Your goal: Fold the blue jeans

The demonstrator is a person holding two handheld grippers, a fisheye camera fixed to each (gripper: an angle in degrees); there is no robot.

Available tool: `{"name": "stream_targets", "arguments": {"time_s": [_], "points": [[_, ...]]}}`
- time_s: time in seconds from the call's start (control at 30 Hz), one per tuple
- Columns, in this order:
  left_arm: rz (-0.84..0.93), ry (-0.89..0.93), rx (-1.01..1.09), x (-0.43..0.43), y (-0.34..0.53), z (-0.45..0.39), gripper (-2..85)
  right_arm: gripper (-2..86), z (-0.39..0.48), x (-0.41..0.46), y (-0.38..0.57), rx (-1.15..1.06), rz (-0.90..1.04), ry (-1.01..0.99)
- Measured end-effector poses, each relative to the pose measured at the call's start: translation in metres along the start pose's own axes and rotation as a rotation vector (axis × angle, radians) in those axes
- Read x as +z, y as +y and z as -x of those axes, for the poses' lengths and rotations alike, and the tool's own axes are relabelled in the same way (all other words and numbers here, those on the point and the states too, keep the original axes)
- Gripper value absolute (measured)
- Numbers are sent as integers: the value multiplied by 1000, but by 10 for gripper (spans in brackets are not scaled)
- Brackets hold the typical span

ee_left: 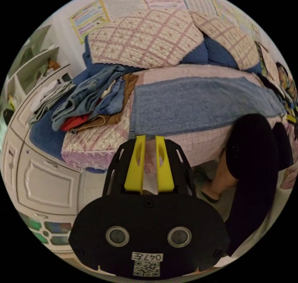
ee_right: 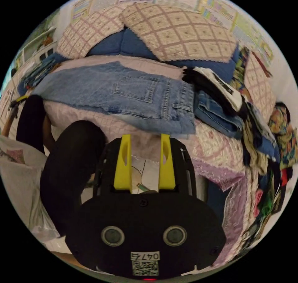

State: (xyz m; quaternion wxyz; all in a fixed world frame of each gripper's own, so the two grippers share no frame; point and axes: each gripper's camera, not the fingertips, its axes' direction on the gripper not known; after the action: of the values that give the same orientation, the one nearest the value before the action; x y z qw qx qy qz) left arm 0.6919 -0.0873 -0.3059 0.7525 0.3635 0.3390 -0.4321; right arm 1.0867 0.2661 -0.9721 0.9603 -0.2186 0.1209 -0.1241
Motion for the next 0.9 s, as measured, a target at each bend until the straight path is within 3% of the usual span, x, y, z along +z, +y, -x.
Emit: {"name": "stream_targets", "arguments": {"time_s": [0.1, 0.3, 0.4, 0.47, 0.57, 0.7, 0.77, 0.9], "points": [[-86, 89, -32, -21, 4, -4, 24, 111, -6, -7, 1, 170, -114, 25], [-72, 103, 34, -9, -33, -57, -3, 139, 46, 37, -47, 88, -137, -1], [23, 79, 37, 19, -34, -81, -2, 134, 65, 94, -46, 107, -1, 21], [165, 2, 47, 53, -20, -89, -1, 116, 76, 117, -33, 122, -68, -24], [127, -9, 0, 42, -9, -93, -2, 100, 99, 119, -45, 223, -49, -49], [83, -166, -24, 17, 3, -107, -6, 77, 192, 92, -98, 104, -258, -53], [-11, -116, -74, 4, 12, -113, -7, 50, 242, 105, -135, 25, -252, -141], [-37, -32, -152, 13, 19, -117, -8, -1, 382, 177, -229, -207, -165, -316]]}}
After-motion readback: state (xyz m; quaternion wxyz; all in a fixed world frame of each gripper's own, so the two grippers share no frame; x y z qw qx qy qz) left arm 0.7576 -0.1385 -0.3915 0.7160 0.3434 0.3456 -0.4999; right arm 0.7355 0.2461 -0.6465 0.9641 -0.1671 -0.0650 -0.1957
